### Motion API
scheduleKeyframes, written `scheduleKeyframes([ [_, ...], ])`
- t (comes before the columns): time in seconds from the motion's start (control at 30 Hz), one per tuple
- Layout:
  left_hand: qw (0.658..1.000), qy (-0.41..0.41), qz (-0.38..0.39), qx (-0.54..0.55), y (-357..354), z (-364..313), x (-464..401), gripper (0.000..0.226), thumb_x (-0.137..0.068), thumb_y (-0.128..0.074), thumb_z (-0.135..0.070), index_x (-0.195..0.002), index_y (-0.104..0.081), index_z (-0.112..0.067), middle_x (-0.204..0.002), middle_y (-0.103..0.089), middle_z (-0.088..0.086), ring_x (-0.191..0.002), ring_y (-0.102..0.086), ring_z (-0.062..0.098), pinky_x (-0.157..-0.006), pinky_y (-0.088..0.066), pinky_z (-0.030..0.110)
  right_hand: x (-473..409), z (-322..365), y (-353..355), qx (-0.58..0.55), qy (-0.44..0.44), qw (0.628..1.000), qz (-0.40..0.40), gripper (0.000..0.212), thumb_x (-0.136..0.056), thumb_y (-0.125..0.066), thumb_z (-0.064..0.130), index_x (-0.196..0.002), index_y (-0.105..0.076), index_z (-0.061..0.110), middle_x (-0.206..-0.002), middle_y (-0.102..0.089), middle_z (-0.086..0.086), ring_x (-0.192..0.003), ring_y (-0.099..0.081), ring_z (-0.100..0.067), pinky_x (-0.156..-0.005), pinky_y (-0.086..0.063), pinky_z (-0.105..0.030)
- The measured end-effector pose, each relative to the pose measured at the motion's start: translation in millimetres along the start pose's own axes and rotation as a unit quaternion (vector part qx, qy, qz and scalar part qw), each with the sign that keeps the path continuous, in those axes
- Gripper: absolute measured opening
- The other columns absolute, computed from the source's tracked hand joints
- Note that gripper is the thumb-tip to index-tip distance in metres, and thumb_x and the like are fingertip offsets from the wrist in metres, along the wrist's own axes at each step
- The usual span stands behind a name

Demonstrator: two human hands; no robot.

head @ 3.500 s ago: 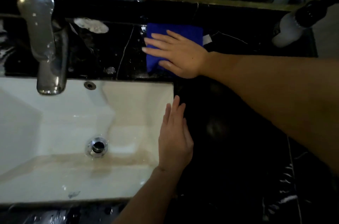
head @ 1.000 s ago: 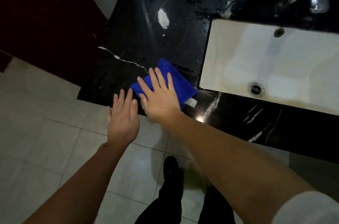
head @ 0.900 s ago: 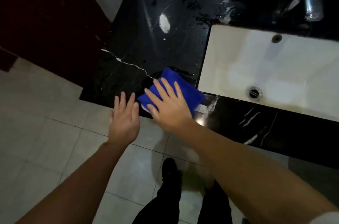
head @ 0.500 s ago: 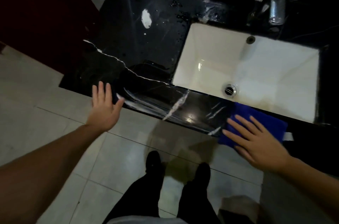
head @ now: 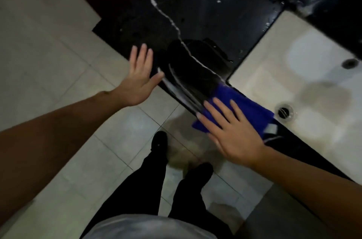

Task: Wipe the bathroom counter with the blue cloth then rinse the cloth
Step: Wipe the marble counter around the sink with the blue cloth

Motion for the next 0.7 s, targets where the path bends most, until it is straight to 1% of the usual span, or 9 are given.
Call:
scheduleKeyframes([
  [0.1, 0.988, 0.021, -0.012, 0.151, 22, 1, 2, 0.065, -0.107, -0.022, -0.053, -0.163, -0.009, -0.022, -0.170, 0.008, -0.008, -0.150, 0.016, 0.000, -0.126, 0.005, 0.033, -100, 5, 26, -0.018, -0.039, 0.999, -0.016, 0.060, -0.104, -0.030, 0.044, -0.160, -0.023, 0.024, -0.168, -0.020, -0.008, -0.156, -0.012, -0.031, -0.125, -0.011, -0.055],
  [0.17, 0.971, 0.058, -0.030, 0.229, 43, 23, 1, 0.061, -0.106, -0.012, -0.059, -0.161, -0.020, -0.034, -0.169, -0.010, -0.014, -0.150, -0.002, -0.005, -0.123, -0.004, 0.025, -167, 6, 42, -0.011, -0.050, 0.998, -0.026, 0.060, -0.104, -0.028, 0.043, -0.160, -0.022, 0.024, -0.168, -0.019, -0.007, -0.156, -0.013, -0.031, -0.124, -0.011, -0.055],
  [0.23, 0.984, 0.035, -0.066, 0.163, 54, 33, -1, 0.072, -0.098, -0.002, -0.065, -0.161, -0.019, -0.034, -0.169, -0.010, -0.015, -0.153, -0.001, -0.002, -0.125, -0.004, 0.030, -227, -5, 57, -0.008, -0.068, 0.997, -0.033, 0.060, -0.104, -0.025, 0.043, -0.161, -0.020, 0.024, -0.168, -0.019, -0.008, -0.155, -0.013, -0.031, -0.124, -0.012, -0.055],
  [0.3, 0.986, 0.017, -0.118, 0.115, 57, 52, -5, 0.072, -0.100, -0.002, -0.062, -0.162, -0.013, -0.027, -0.170, -0.004, -0.012, -0.154, 0.008, 0.000, -0.128, 0.000, 0.039, -292, -9, 66, 0.004, -0.070, 0.997, -0.019, 0.062, -0.104, -0.020, 0.045, -0.162, -0.015, 0.024, -0.169, -0.015, -0.008, -0.156, -0.010, -0.031, -0.124, -0.012, -0.055],
  [0.33, 0.982, 0.015, -0.138, 0.128, 53, 59, -7, 0.067, -0.104, -0.007, -0.058, -0.162, -0.010, -0.025, -0.171, -0.003, -0.011, -0.154, 0.010, 0.000, -0.128, 0.000, 0.037, -319, -11, 71, 0.004, -0.071, 0.997, -0.017, 0.062, -0.103, -0.017, 0.045, -0.162, -0.013, 0.025, -0.170, -0.013, -0.007, -0.156, -0.008, -0.030, -0.124, -0.011, -0.055],
  [0.4, 0.959, 0.013, -0.160, 0.234, 47, 60, -8, 0.062, -0.108, -0.017, -0.052, -0.162, 0.000, -0.027, -0.171, -0.004, -0.013, -0.154, 0.005, -0.002, -0.126, -0.002, 0.026, -355, -17, 78, -0.001, -0.073, 0.997, -0.022, 0.062, -0.104, -0.016, 0.046, -0.162, -0.010, 0.026, -0.170, -0.009, -0.005, -0.157, -0.004, -0.029, -0.125, -0.008, -0.054],
  [0.47, 0.921, 0.016, -0.168, 0.350, 50, 58, -6, 0.062, -0.109, -0.021, -0.049, -0.161, 0.006, -0.030, -0.169, -0.006, -0.019, -0.148, -0.002, -0.012, -0.120, -0.007, 0.014, -367, -17, 81, 0.007, -0.072, 0.997, -0.032, 0.062, -0.105, -0.016, 0.046, -0.162, -0.008, 0.025, -0.170, -0.007, -0.006, -0.157, -0.002, -0.028, -0.126, -0.005, -0.053],
  [0.57, 0.906, 0.055, -0.171, 0.383, 57, 57, -4, 0.062, -0.108, -0.017, -0.051, -0.162, 0.006, -0.030, -0.168, -0.008, -0.020, -0.135, -0.010, -0.019, -0.103, -0.010, 0.001, -339, -2, 76, 0.004, -0.059, 0.998, -0.038, 0.062, -0.105, -0.016, 0.045, -0.162, -0.009, 0.022, -0.170, -0.008, -0.010, -0.157, -0.003, -0.030, -0.125, -0.006, -0.054],
  [0.7, 0.931, 0.069, -0.171, 0.314, 64, 57, -3, 0.060, -0.110, -0.018, -0.048, -0.163, -0.007, -0.024, -0.170, -0.014, -0.010, -0.152, -0.013, 0.001, -0.116, -0.006, 0.014, -228, 38, 53, 0.003, 0.003, 0.999, -0.042, 0.061, -0.104, -0.027, 0.041, -0.161, -0.019, 0.022, -0.168, -0.018, -0.012, -0.155, -0.013, -0.034, -0.124, -0.013, -0.056],
])
Point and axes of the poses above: each hand's wrist, its own x-axis away from the middle knuckle, its own y-axis out of the back of the hand, z = x × y, the point moved 7 cm from there along -x, towards the middle knuckle
